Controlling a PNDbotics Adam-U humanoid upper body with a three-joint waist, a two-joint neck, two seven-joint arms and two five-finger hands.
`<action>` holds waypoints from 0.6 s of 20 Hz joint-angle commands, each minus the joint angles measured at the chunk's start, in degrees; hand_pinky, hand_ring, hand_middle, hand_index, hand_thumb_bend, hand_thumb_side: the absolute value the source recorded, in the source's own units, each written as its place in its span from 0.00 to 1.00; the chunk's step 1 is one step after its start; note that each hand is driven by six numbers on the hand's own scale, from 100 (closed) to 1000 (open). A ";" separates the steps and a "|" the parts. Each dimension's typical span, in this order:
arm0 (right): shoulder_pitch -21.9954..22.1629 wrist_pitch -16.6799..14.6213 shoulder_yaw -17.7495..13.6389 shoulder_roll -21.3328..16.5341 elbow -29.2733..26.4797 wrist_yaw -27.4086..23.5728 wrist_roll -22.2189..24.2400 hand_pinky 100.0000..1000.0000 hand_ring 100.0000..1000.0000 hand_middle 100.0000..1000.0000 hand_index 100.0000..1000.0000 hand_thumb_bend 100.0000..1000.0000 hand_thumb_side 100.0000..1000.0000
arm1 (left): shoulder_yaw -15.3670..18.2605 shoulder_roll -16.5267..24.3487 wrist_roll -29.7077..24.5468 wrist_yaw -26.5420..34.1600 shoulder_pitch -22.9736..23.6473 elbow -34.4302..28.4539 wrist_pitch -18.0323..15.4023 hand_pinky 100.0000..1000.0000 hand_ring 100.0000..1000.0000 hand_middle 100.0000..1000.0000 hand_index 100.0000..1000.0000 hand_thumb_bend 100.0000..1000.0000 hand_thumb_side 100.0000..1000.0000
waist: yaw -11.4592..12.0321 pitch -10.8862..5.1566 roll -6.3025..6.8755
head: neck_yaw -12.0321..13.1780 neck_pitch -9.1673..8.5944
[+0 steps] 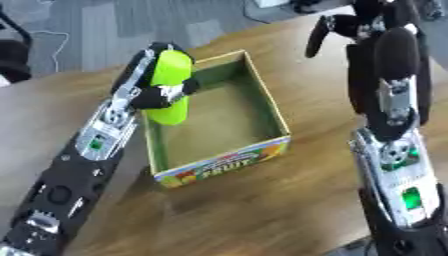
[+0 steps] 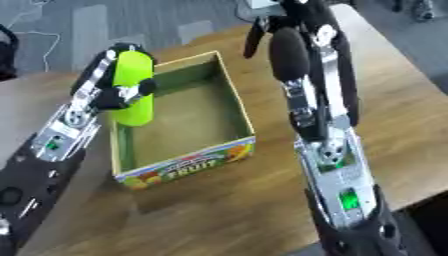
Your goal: Pick up objects on the table and place them in the box.
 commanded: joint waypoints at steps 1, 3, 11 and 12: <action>-0.40 -0.04 0.19 0.52 -0.58 -0.25 0.37 0.24 0.73 0.68 0.83 0.36 0.86 | 0.34 0.92 -0.54 1.31 -1.46 -0.73 -0.31 0.00 0.39 0.48 0.51 0.58 0.48 | -0.13 -1.05 -0.10 | 0.55 -0.01; -0.34 -0.03 0.24 0.54 -0.56 -0.30 0.53 0.24 0.73 0.68 0.83 0.36 0.86 | 0.26 0.75 -0.89 1.49 -1.52 -0.74 -0.36 0.02 0.45 0.55 0.58 0.61 0.50 | -0.24 -1.11 0.00 | 0.57 -0.01; -0.19 0.02 0.25 0.60 -0.55 -0.46 0.82 0.24 0.73 0.65 0.83 0.36 0.85 | -1.44 0.57 -8.72 -2.72 -1.50 -1.46 0.62 0.52 0.88 0.97 1.00 0.74 0.77 | -0.51 -1.35 0.15 | 0.29 -0.01; -0.16 0.02 0.25 0.61 -0.54 -0.47 0.85 0.24 0.73 0.66 0.83 0.36 0.85 | -1.43 0.57 -9.82 -2.93 -1.51 -1.58 0.69 0.47 0.85 0.94 1.00 0.72 0.75 | -0.49 -1.37 0.14 | 0.28 -0.01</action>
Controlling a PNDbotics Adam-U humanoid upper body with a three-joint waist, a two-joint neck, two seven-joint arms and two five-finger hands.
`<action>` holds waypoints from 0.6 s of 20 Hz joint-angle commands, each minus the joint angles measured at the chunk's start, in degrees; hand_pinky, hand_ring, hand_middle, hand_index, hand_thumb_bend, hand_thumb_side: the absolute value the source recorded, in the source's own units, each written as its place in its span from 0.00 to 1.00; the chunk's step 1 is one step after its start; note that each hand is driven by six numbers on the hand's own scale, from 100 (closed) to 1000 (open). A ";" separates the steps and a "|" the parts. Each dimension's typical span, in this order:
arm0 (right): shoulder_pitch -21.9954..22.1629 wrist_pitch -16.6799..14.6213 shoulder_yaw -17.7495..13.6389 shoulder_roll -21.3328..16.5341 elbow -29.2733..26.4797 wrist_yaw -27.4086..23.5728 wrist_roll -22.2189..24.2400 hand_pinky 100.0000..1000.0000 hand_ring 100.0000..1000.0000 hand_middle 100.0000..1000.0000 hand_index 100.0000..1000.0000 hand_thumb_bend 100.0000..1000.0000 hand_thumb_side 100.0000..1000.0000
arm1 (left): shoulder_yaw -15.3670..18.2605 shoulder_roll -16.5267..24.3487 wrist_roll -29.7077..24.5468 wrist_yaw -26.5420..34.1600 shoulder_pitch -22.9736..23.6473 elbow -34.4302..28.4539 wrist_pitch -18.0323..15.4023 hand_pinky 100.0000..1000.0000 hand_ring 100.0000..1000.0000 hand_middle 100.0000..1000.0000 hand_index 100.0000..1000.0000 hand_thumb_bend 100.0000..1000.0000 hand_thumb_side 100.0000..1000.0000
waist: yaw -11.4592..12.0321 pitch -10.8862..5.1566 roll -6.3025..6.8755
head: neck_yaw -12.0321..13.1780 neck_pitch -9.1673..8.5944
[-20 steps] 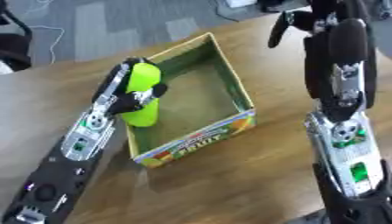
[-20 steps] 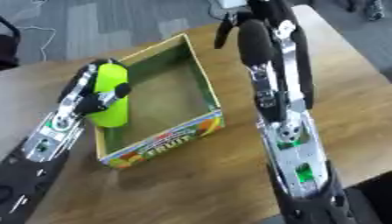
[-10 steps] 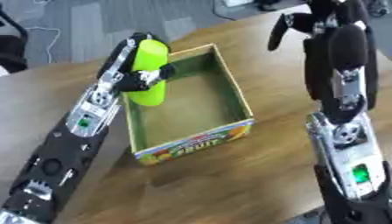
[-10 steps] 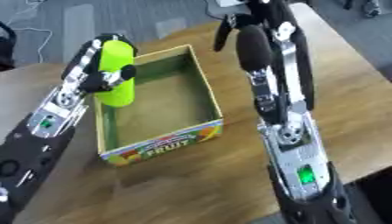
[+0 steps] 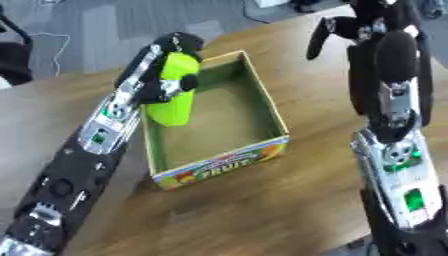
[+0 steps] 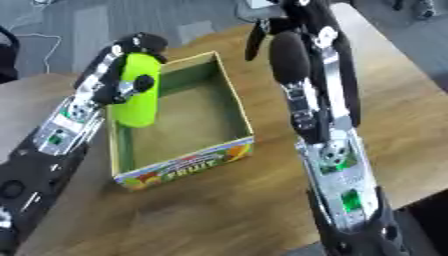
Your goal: Pick up objects on the table and place them in the box.
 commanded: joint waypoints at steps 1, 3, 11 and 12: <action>-0.35 -0.02 0.09 0.23 -0.53 -0.33 0.22 0.24 0.73 0.65 0.83 0.36 0.85 | -0.08 0.59 -3.26 -1.19 -1.41 -1.41 0.17 0.62 0.94 1.00 1.00 0.78 0.84 | -0.02 -1.13 -0.22 | 0.12 -0.01; -0.28 -0.01 0.07 0.24 -0.50 -0.35 0.26 0.23 0.73 0.65 0.83 0.36 0.85 | 0.24 0.68 -3.97 -0.85 -1.37 -1.75 0.19 0.59 0.90 1.00 1.00 0.72 0.87 | 0.10 -1.16 -0.26 | 0.05 -0.01; 0.92 0.10 -0.40 -0.23 -0.12 -0.12 0.04 0.23 0.73 0.64 0.84 0.36 0.83 | 0.91 6.61 2.04 5.75 0.82 -8.60 1.50 0.31 0.68 0.81 0.87 0.41 0.85 | 2.62 -2.25 -0.40 | -1.34 -0.01; 1.20 0.12 -0.44 -0.32 -0.04 -0.05 0.02 0.23 0.73 0.64 0.84 0.36 0.83 | 1.06 8.02 2.42 6.91 1.33 -10.17 1.65 0.31 0.68 0.81 0.87 0.41 0.85 | 3.25 -2.50 -0.36 | -1.65 -0.01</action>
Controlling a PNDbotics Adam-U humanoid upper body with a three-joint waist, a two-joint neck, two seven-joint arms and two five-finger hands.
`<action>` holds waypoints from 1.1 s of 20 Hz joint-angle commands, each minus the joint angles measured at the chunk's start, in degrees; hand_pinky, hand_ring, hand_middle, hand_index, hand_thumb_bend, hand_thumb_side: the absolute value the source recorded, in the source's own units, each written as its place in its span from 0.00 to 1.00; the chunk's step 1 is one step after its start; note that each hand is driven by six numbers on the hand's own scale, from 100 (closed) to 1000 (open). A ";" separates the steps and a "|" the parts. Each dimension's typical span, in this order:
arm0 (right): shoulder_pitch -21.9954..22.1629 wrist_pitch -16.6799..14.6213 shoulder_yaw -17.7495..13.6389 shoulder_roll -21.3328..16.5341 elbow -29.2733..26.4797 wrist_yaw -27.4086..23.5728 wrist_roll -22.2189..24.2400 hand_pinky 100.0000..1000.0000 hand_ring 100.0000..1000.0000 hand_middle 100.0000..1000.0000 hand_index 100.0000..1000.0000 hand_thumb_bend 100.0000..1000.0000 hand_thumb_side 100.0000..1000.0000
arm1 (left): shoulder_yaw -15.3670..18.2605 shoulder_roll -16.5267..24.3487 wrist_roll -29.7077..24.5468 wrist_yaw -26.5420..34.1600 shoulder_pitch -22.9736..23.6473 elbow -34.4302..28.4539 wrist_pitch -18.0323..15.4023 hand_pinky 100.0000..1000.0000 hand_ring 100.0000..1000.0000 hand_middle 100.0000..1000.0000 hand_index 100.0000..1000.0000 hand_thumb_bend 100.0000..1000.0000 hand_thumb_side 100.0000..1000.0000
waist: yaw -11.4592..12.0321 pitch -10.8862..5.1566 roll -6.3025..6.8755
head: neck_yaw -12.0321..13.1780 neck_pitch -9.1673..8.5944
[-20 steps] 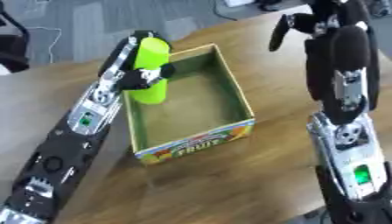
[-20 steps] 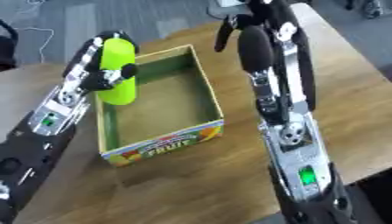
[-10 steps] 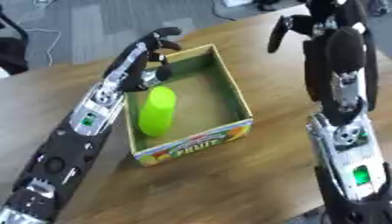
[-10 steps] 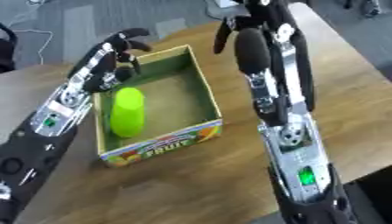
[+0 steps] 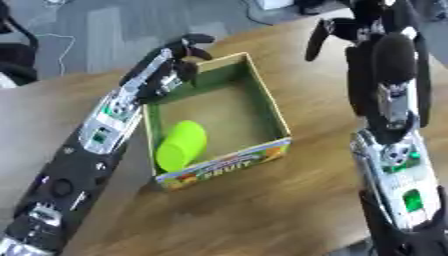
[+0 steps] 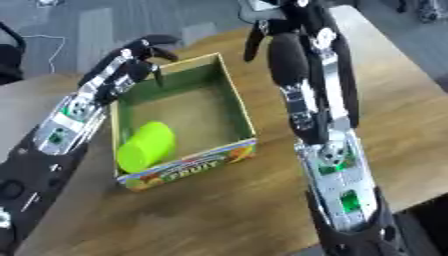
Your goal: Pick up objects on the table and place them in the box.
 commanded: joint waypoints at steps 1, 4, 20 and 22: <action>0.10 0.14 -0.26 -0.37 -0.35 0.10 -0.09 0.23 0.73 0.64 0.84 0.36 0.83 | 0.76 4.96 1.42 4.54 0.43 -5.48 0.45 0.31 0.68 0.81 0.87 0.41 0.85 | 0.85 -1.13 -0.29 | -1.26 -0.01; 0.53 0.11 -0.34 -0.51 -0.19 0.25 -0.15 0.23 0.72 0.64 0.83 0.37 0.83 | 1.59 7.68 2.33 7.47 2.39 -9.65 1.43 0.30 0.66 0.79 0.85 0.42 0.83 | 2.43 -1.57 -0.34 | -1.72 -0.01; 1.32 0.22 -1.01 -1.28 1.98 1.13 -0.69 0.22 0.74 0.65 0.87 0.38 0.75 | 8.47 10.83 8.42 8.99 17.92 -18.86 4.54 0.26 0.60 0.74 0.77 0.43 0.86 | 8.48 -1.23 -0.78 | -2.23 -0.01; 1.29 0.22 -1.17 -1.39 2.14 1.29 -0.90 0.21 0.74 0.65 0.87 0.38 0.74 | 9.44 10.80 9.44 9.35 20.04 -19.69 4.41 0.22 0.57 0.72 0.76 0.43 0.87 | 8.91 -1.03 -0.95 | -2.28 -0.01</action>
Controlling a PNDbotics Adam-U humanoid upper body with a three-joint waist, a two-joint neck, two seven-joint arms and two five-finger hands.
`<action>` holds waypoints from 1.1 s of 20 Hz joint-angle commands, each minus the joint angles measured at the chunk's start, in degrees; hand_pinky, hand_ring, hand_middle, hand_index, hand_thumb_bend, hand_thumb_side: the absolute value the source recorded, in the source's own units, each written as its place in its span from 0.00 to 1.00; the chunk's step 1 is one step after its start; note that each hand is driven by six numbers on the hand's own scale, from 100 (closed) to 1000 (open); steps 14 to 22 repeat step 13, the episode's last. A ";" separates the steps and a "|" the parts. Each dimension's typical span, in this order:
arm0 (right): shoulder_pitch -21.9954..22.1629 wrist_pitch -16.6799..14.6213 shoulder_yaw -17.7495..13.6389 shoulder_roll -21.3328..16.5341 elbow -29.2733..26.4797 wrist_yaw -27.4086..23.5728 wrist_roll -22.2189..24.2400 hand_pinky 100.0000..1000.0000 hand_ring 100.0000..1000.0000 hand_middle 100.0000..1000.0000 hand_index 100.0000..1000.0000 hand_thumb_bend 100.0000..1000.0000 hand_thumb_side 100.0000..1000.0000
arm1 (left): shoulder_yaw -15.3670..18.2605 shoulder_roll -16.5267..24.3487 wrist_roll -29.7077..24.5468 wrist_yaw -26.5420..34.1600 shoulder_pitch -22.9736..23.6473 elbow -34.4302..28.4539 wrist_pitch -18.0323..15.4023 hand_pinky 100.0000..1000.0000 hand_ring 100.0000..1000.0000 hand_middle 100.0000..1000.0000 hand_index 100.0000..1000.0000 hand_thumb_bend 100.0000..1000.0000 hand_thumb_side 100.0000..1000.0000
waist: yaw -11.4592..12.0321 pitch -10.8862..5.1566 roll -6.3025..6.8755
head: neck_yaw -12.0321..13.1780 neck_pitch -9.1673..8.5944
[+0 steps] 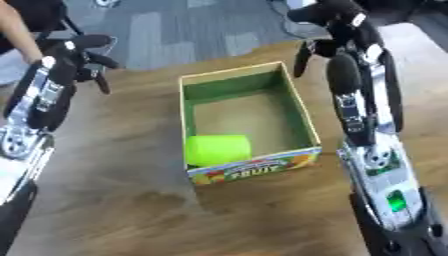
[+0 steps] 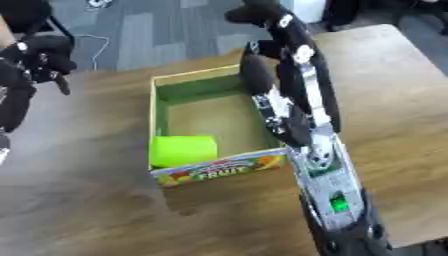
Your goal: Pick up objects on the table and place them in the box.
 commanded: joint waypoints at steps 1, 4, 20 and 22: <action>-0.43 -0.02 -0.53 -0.43 -0.32 0.41 -0.54 0.21 0.74 0.65 0.87 0.38 0.74 | 2.25 1.88 1.73 0.81 1.73 -2.47 -0.10 0.23 0.58 0.73 0.76 0.43 0.87 | 0.36 -0.30 -0.23 | -0.35 -0.02; -0.38 0.01 -0.86 -0.80 -0.01 0.77 -1.05 0.21 0.75 0.66 0.89 0.39 0.73 | 3.72 0.86 3.05 0.83 4.89 -5.24 -0.97 0.18 0.55 0.70 0.76 0.43 0.86 | 0.74 0.04 -0.31 | -0.25 -0.02; -0.26 0.26 -1.84 -1.69 0.40 1.87 -3.35 0.20 0.76 0.71 0.93 0.39 0.72 | 5.75 -7.82 5.71 -5.33 7.94 -17.74 0.89 0.17 0.52 0.68 0.75 0.45 0.79 | 1.58 0.68 -0.39 | 1.09 -0.02; -0.26 0.26 -1.84 -1.69 0.40 1.87 -3.35 0.20 0.76 0.71 0.93 0.39 0.72 | 5.75 -7.82 5.71 -5.33 7.94 -17.74 0.89 0.17 0.52 0.68 0.75 0.45 0.79 | 1.58 0.68 -0.39 | 1.09 -0.02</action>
